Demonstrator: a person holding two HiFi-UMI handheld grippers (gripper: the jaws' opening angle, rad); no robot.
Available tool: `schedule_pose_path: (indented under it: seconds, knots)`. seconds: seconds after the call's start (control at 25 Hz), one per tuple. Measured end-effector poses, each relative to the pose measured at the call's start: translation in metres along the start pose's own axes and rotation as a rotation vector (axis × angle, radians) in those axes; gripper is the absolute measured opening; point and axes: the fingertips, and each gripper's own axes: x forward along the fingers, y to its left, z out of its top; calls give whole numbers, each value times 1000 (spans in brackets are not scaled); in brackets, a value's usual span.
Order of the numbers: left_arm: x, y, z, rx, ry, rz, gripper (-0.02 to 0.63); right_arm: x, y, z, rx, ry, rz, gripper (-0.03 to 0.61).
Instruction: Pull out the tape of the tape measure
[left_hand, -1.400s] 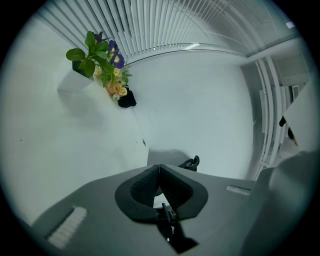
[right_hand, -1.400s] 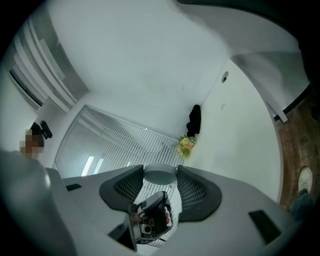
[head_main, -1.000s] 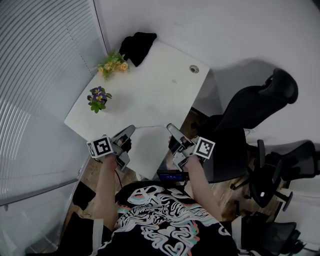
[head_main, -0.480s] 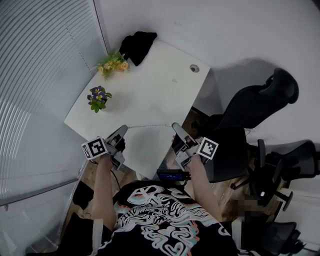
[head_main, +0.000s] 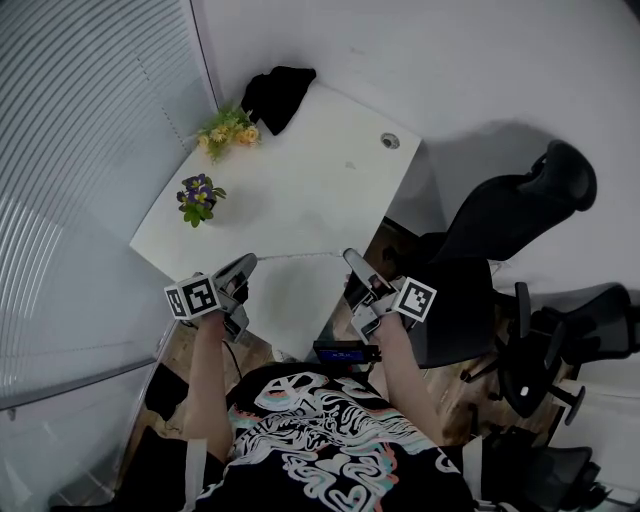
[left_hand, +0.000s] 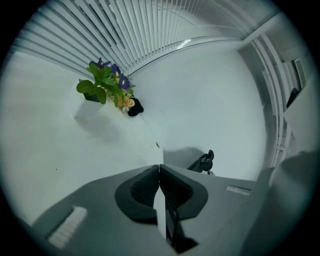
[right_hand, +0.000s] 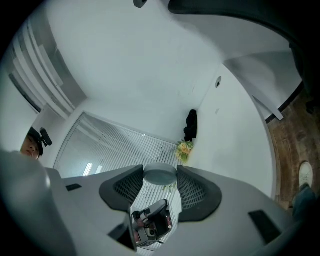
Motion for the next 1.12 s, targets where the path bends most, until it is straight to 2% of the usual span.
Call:
schedule_pose_path:
  seconds: [0.48, 0.68, 0.84, 1.12]
  knots:
    - [-5, 13, -2, 66, 35, 98, 5, -1, -6, -7, -18, 25, -36, 216]
    - [-19, 33, 7, 73, 4, 164, 5, -9, -15, 2, -46, 7, -78, 216]
    - [-23, 41, 7, 133, 25, 220, 5, -11, -17, 6, -99, 39, -109, 216]
    - [-23, 43, 4, 204, 54, 271, 5, -7, -15, 3, -117, 67, -116, 216]
